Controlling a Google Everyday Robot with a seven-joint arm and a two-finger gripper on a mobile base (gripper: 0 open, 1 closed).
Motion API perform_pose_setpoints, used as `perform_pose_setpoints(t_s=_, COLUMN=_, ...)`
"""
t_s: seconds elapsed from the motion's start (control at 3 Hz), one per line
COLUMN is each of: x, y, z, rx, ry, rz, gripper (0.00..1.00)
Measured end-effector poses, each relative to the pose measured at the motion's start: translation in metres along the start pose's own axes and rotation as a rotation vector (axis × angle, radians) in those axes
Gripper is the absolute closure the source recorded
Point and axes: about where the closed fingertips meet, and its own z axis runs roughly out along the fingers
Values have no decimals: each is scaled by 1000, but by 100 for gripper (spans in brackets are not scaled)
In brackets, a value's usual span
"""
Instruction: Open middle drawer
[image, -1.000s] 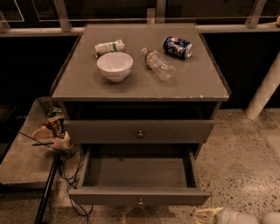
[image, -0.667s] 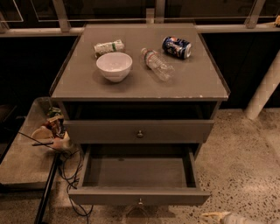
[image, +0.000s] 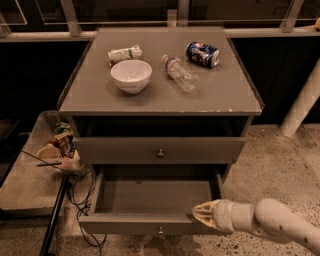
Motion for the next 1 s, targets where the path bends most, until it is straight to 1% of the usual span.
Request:
perform_pose_setpoints(t_s=0.33, x=-17, y=-5, z=22, rx=-34, ry=-25, rz=-33, gripper=12)
perform_pose_setpoints(t_s=0.67, x=-17, y=-5, z=22, rx=-33, ry=-25, rz=-32, gripper=0)
perform_pose_setpoints(t_s=1.0, x=-17, y=-5, z=22, rx=-33, ry=-25, rz=-32, gripper=0)
